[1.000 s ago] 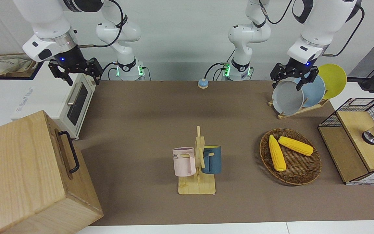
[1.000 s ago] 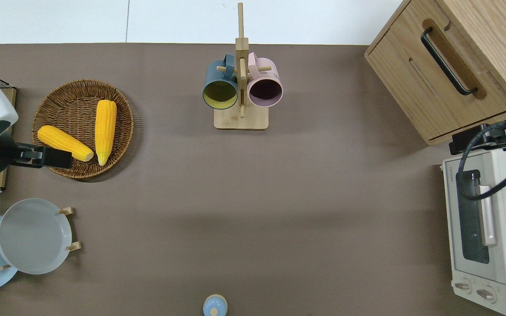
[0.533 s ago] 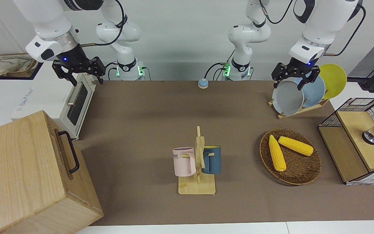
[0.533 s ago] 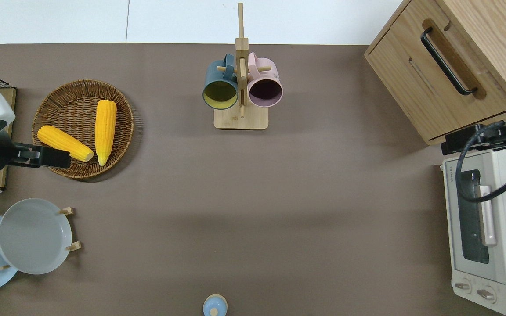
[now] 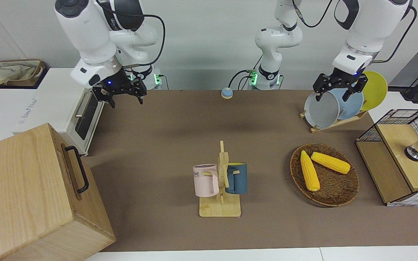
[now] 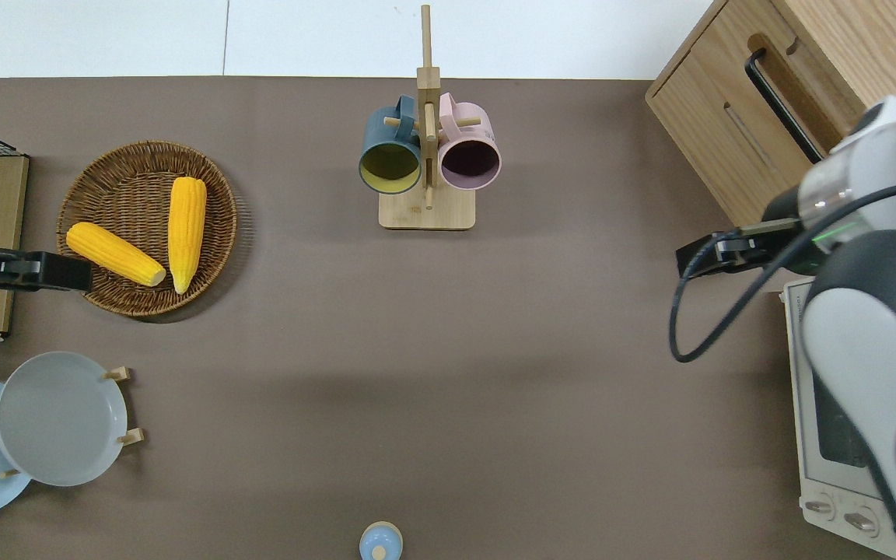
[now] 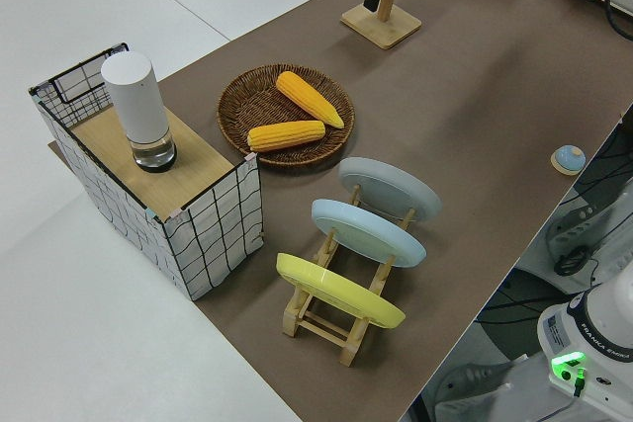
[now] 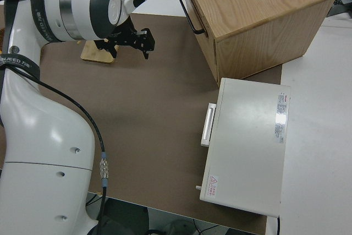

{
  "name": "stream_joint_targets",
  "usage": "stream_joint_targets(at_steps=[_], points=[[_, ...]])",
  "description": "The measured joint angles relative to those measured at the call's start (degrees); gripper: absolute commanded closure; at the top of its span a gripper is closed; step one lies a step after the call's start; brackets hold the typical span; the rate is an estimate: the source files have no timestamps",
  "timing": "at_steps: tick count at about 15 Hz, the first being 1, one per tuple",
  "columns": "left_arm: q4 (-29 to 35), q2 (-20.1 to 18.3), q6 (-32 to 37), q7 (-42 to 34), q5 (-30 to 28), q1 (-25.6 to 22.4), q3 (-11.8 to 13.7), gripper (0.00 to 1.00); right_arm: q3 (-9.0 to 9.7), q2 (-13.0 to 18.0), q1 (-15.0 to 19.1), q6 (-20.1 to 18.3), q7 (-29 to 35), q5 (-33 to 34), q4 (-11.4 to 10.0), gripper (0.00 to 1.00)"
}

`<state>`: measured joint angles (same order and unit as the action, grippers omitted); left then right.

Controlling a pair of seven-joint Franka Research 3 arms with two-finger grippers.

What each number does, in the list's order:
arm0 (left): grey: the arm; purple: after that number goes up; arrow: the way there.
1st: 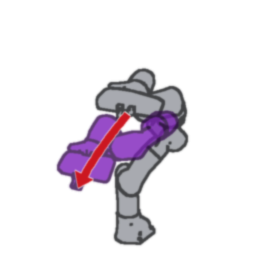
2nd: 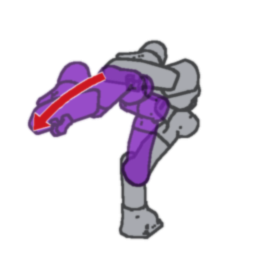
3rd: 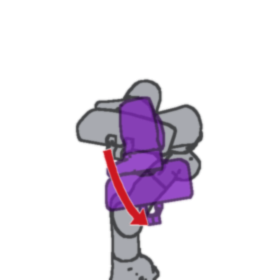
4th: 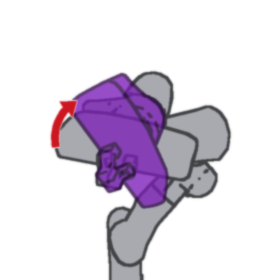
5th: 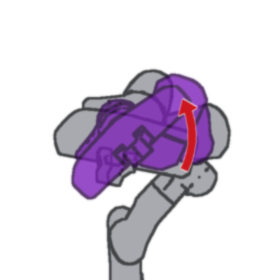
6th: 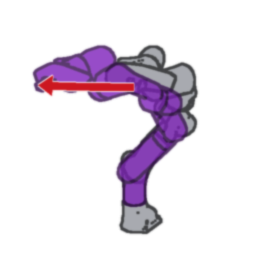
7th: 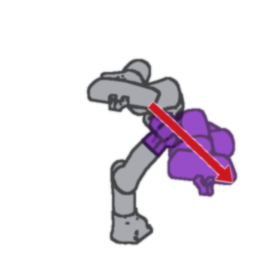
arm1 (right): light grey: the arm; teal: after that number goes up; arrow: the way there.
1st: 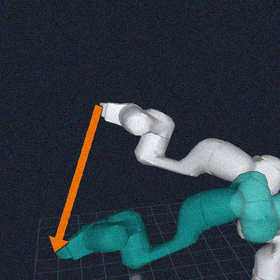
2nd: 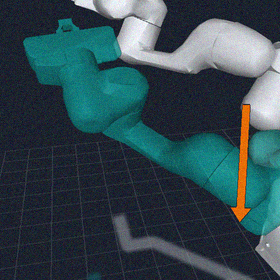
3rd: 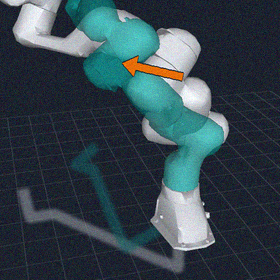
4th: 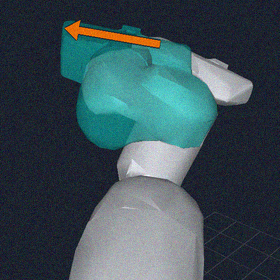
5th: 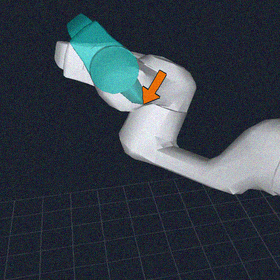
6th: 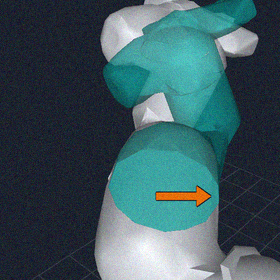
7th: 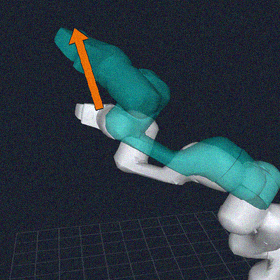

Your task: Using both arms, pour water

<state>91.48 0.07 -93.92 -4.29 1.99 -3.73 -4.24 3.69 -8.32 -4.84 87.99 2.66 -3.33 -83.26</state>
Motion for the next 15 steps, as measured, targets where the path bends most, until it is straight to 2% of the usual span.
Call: stream_joint_targets(at_steps=[2, 4, 7, 10, 15], points=[[-1.56, 1.83, -0.62, -1.34, 0.04, -1.19, 1.18, 0.00, 0.06, -1.57, -2.62, 3.47, 1.21, 0.00, -1.21, 0.009], [-3.96, 4.34, -1.20, -5.28, 0.05, -3.74, 2.20, 0.00, 0.10, -3.32, -4.56, 6.76, 2.65, -0.27, -1.50, 0.009], [-7.06, 7.78, -4.25, -15.70, -0.88, -11.89, 2.67, 0.00, 0.07, -5.70, -6.09, 12.20, 3.93, -3.29, -1.57, 0.011], [-7.23, 8.69, -6.37, -21.88, -2.07, -16.63, 2.74, 0.00, 0.10, -7.56, -7.78, 16.41, 4.75, -3.57, -1.65, 0.009], [-7.26, 9.56, -12.06, -31.38, -8.08, -25.60, 2.77, 0.00, 0.12, -11.97, -10.88, 25.76, 6.57, -3.55, -1.69, 0.009]])
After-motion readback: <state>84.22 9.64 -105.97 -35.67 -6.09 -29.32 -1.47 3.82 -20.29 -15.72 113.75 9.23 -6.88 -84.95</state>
